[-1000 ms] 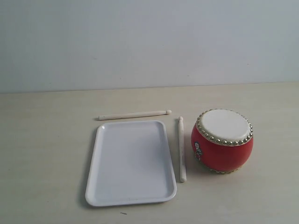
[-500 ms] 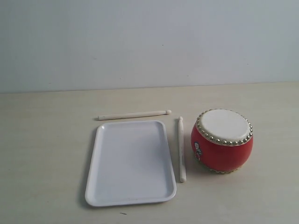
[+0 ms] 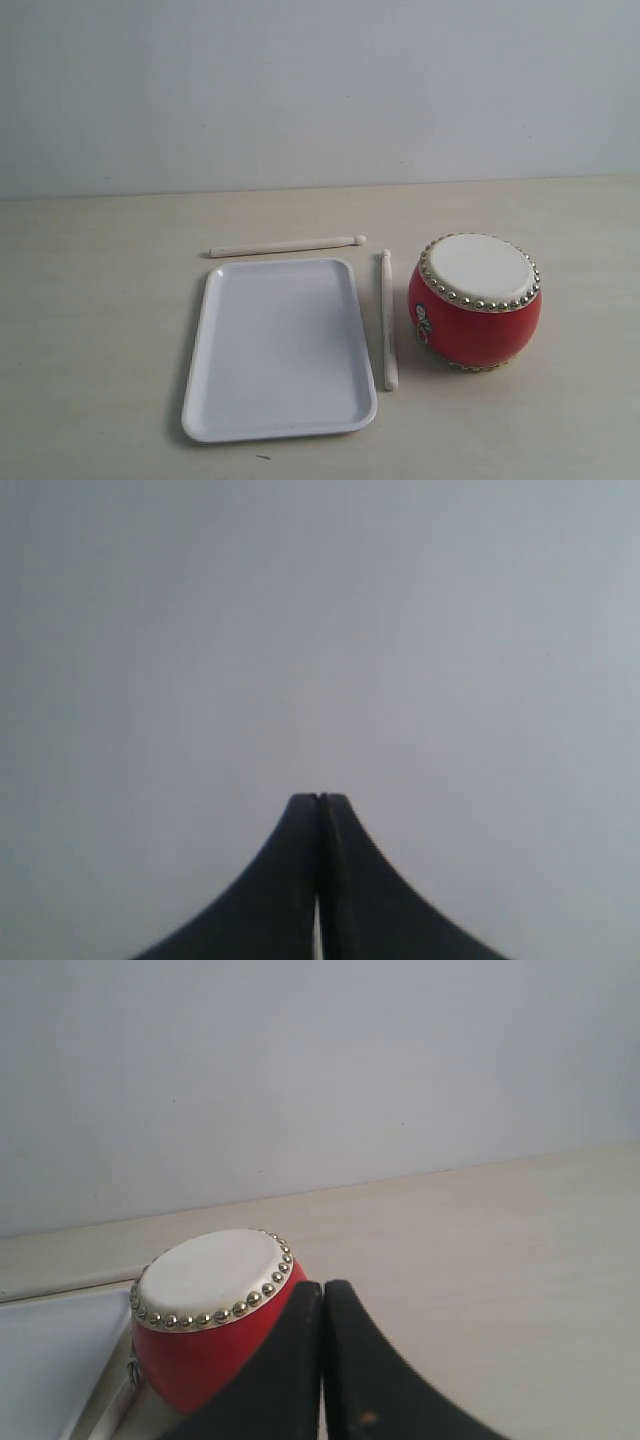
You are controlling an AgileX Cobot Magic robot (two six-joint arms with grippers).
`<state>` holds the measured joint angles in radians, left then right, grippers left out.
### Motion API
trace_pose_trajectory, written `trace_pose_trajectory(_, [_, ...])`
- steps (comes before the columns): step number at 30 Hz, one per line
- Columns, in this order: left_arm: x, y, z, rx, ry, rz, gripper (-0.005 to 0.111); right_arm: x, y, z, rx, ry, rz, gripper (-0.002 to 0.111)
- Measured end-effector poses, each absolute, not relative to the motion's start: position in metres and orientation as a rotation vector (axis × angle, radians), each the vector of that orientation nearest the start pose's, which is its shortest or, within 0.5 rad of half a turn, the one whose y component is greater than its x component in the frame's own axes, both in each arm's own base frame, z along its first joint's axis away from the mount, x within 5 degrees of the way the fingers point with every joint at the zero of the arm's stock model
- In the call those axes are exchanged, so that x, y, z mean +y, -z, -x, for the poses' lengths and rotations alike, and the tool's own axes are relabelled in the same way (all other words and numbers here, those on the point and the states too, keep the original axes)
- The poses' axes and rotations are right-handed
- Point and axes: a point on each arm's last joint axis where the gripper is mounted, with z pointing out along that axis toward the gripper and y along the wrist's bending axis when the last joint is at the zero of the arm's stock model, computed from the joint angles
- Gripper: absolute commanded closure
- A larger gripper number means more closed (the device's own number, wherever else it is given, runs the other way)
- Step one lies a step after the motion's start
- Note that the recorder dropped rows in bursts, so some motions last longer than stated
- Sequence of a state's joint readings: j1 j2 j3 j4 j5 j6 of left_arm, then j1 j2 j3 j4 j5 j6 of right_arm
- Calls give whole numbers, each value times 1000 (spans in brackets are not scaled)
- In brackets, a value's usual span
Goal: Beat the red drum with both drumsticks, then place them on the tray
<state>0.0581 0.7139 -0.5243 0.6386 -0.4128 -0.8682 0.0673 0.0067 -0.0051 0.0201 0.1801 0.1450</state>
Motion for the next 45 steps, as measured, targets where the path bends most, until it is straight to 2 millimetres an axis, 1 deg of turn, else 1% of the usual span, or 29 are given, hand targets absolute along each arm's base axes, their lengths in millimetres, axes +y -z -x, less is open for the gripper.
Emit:
trace_pose_trajectory(1, [-13,-361,-163,1377,314,-16,107,4,-198,-56,1667,-179,-79,108])
trace_pose_trajectory(4, [-10,-383,-208,1454,199,-102,107,4,-198,-56,1667,-179,-79,108])
trace_pose_trajectory(6, [-5,-391,-242,1512,106,-135,107,4,-198,-56,1667,-179,-79,108])
trace_pose_trajectory(9, [3,-401,-284,1563,-40,-182,107,4,-198,-56,1667,-179,-79,108])
trace_pose_trajectory(10, [6,-400,-298,1586,-96,-203,107,4,-198,-56,1667,-179,-79,108])
trace_pose_trajectory(11, [10,-403,-313,1595,-161,-228,107,4,-198,-56,1667,-179,-79,108])
trace_pose_trajectory(13, [16,-404,-331,1621,-290,-271,107,4,-198,-56,1667,-179,-79,108])
trace_pose_trajectory(14, [21,-403,-344,1641,-385,-301,107,4,-198,-56,1667,-179,-79,108])
trace_pose_trajectory(16, [29,-401,-359,1664,-537,-351,107,4,-198,-56,1667,-179,-79,108])
trace_pose_trajectory(17, [34,-395,-370,1693,-656,-396,107,4,-198,-56,1667,-179,-79,108])
trace_pose_trajectory(18, [38,-395,-376,1703,-744,-424,107,4,-198,-56,1667,-179,-79,108])
trace_pose_trajectory(21, [47,-385,-400,1751,-1040,-558,107,4,-198,-56,1667,-179,-79,108])
trace_pose_trajectory(23, [48,-380,-416,1764,-1185,-649,107,4,-198,-56,1667,-179,-79,108])
trace_pose_trajectory(26, [41,-373,-441,1787,-1307,-771,107,4,-198,-56,1667,-179,-79,108])
trace_pose_trajectory(27, [38,-374,-449,1792,-1322,-793,107,4,-198,-56,1667,-179,-79,108])
trace_pose_trajectory(29, [28,-366,-467,1841,-1322,-876,107,4,-198,-56,1667,-179,-79,108])
trace_pose_trajectory(30, [24,-357,-475,1891,-1290,-908,107,4,-198,-56,1667,-179,-79,108])
trace_pose_trajectory(33, [9,-340,-495,2000,-1183,-1052,107,4,-198,-56,1667,-179,-79,108])
trace_pose_trajectory(35, [0,-327,-506,2074,-1050,-1115,107,4,-198,-56,1667,-179,-79,108])
trace_pose_trajectory(36, [-3,-326,-509,2090,-995,-1133,107,4,-198,-56,1667,-179,-79,108])
trace_pose_trajectory(40, [-20,-303,-521,2143,-714,-1267,107,4,-198,-56,1667,-179,-79,108])
trace_pose_trajectory(45, [-47,-281,-529,2092,-374,-1374,107,4,-198,-56,1667,-179,-79,108])
